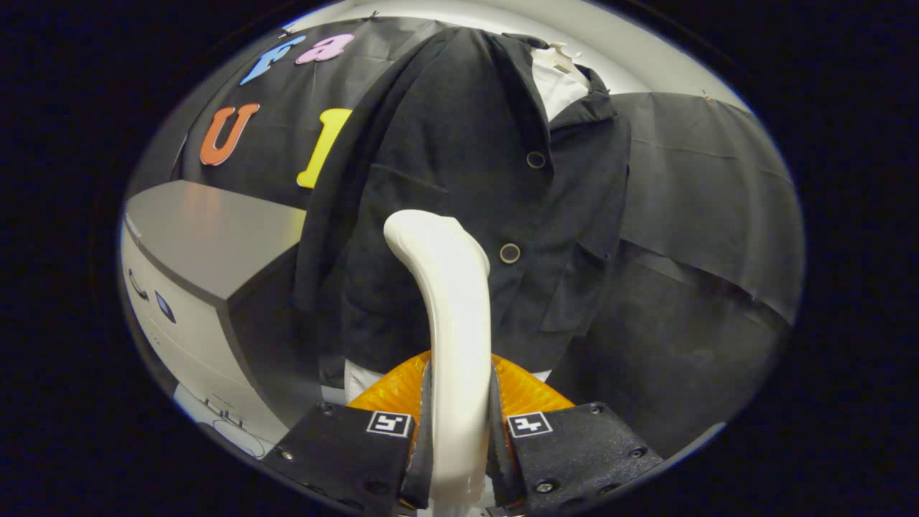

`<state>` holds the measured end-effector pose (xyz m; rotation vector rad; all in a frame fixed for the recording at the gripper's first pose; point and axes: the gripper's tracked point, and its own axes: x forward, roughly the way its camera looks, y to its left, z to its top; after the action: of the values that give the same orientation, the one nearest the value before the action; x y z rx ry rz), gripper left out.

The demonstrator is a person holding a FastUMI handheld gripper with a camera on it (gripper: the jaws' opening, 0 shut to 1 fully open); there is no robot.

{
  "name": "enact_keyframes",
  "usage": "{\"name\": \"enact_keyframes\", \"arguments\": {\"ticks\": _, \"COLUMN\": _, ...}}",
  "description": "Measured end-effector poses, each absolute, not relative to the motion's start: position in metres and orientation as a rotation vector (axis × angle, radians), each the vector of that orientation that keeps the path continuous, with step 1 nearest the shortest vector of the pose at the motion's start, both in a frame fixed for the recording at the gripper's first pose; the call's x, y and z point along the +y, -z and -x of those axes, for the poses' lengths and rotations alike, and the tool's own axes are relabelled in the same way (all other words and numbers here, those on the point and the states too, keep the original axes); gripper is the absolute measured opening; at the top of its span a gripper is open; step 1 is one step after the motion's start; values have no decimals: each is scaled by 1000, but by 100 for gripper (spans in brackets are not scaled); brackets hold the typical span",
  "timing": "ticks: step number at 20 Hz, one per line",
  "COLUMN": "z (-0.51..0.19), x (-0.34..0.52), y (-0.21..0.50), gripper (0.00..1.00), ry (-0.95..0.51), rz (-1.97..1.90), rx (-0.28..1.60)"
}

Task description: Iron the clothes twice with a garment steamer, once on the left side and once on the right side.

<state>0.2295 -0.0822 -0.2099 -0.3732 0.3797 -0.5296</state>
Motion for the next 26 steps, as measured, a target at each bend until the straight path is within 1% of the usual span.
{"name": "enact_keyframes", "arguments": {"ticks": 19, "z": -198, "x": -98, "y": 327, "gripper": 35, "ry": 599, "rz": 395, "rx": 630}}
{"name": "enact_keyframes", "arguments": {"ticks": 23, "z": -193, "x": -91, "y": 319, "gripper": 36, "ry": 618, "rz": 358, "rx": 619}}
{"name": "enact_keyframes", "arguments": {"ticks": 26, "z": -185, "x": -85, "y": 287, "gripper": 36, "ry": 638, "rz": 313, "rx": 560}}
